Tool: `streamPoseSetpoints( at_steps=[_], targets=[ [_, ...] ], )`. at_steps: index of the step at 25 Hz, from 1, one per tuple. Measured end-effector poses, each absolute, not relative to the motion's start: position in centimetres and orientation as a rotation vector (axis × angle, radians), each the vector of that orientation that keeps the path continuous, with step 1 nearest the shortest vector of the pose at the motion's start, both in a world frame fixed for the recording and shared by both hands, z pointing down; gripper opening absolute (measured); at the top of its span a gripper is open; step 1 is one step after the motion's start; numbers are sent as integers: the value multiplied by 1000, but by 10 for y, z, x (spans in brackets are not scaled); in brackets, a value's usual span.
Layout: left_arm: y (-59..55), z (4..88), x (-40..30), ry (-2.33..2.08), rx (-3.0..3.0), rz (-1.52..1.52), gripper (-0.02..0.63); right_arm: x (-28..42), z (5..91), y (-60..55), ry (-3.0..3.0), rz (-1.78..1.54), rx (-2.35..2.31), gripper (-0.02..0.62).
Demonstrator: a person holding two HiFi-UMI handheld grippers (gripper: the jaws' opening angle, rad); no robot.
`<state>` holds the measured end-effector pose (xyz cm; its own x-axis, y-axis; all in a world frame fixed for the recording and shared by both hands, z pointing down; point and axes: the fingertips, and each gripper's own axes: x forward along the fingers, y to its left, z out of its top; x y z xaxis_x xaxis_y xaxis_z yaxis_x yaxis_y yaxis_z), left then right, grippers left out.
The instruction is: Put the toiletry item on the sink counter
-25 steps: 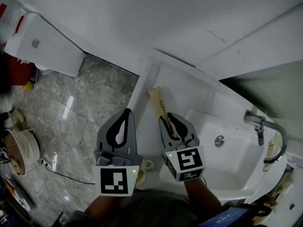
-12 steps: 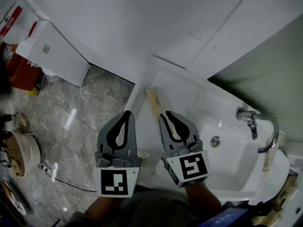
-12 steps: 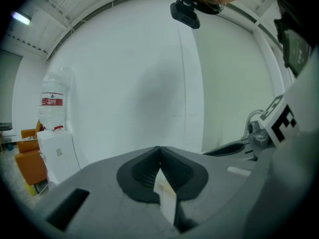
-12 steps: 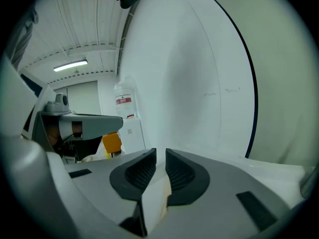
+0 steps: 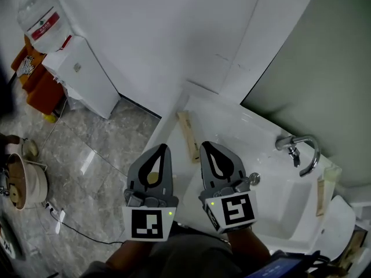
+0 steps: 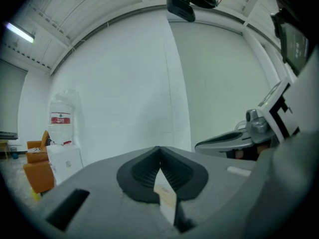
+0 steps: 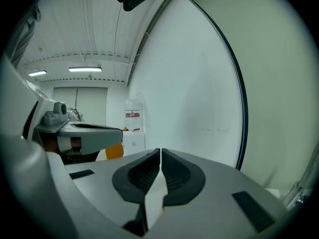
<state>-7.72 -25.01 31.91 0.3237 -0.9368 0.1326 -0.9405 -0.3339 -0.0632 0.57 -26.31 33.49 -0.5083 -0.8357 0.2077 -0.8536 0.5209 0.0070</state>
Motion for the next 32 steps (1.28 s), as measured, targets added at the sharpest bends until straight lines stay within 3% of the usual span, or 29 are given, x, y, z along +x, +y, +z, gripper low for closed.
streamPoseSetpoints(
  at_steps=[11, 32],
  targets=[
    [-195, 277, -71, -1921, 2576, 137, 11, 8, 296, -208, -2648, -1, 1412, 15],
    [-183, 270, -68, -1924, 2597, 125, 11, 10, 290, -195, -2654, -24, 1421, 14]
  ],
)
